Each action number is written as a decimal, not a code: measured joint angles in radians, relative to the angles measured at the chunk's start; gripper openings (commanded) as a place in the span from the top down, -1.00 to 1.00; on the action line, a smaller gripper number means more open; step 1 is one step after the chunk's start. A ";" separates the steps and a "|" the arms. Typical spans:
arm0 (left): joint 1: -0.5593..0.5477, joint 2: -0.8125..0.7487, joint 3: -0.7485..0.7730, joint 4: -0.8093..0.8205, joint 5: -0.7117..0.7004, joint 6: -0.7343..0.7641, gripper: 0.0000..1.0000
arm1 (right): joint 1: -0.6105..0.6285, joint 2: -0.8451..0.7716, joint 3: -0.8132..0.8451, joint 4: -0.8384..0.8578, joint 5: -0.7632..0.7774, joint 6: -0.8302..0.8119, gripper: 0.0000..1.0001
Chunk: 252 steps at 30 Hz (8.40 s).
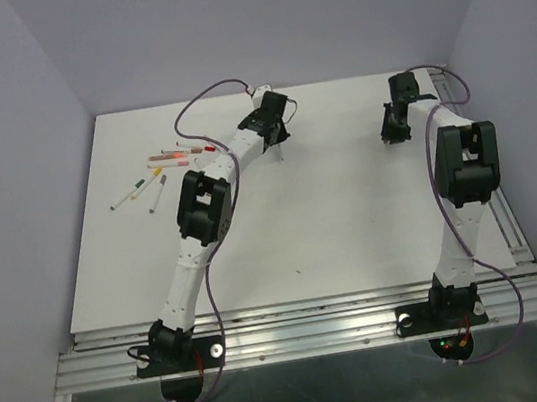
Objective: Open the pen caps
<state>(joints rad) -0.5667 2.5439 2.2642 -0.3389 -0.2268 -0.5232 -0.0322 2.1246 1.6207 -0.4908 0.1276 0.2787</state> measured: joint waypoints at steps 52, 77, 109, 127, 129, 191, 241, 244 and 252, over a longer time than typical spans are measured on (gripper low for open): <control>0.227 -0.473 -0.528 -0.165 -0.165 -0.055 -0.98 | 0.000 -0.729 -0.629 0.275 -0.346 0.240 -1.00; 0.306 -0.267 -0.405 -0.253 -0.108 -0.108 -0.43 | 0.000 -0.771 -0.663 0.257 -0.257 0.279 -1.00; 0.320 -0.350 -0.587 -0.110 -0.110 -0.166 1.00 | 0.000 -0.809 -0.663 0.200 -0.241 0.280 -1.00; 0.220 -1.007 -1.056 0.134 0.006 -0.160 1.00 | 0.160 -0.987 -0.736 0.310 -0.609 0.266 -1.00; 0.150 -1.084 -1.056 0.159 -0.040 -0.168 1.00 | 0.271 -0.975 -0.726 0.305 -0.592 0.243 -1.00; 0.057 -0.825 -0.893 0.267 -0.233 -0.329 1.00 | 0.688 -0.916 -0.950 0.577 -0.816 0.396 0.99; 0.077 -0.116 -0.238 0.032 0.135 0.074 0.18 | 0.206 -0.138 -0.169 0.018 0.147 0.167 0.85; 0.077 -0.134 -0.263 0.034 0.157 0.079 0.02 | 0.189 -0.119 -0.155 0.016 0.156 0.161 0.81; 0.077 -0.207 -0.308 0.022 0.174 0.091 -0.56 | 0.146 -0.077 -0.130 -0.014 0.157 0.143 0.70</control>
<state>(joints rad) -0.4892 2.3371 1.9560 -0.3168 -0.0525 -0.4324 0.1139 2.0472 1.4902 -0.5049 0.2848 0.4213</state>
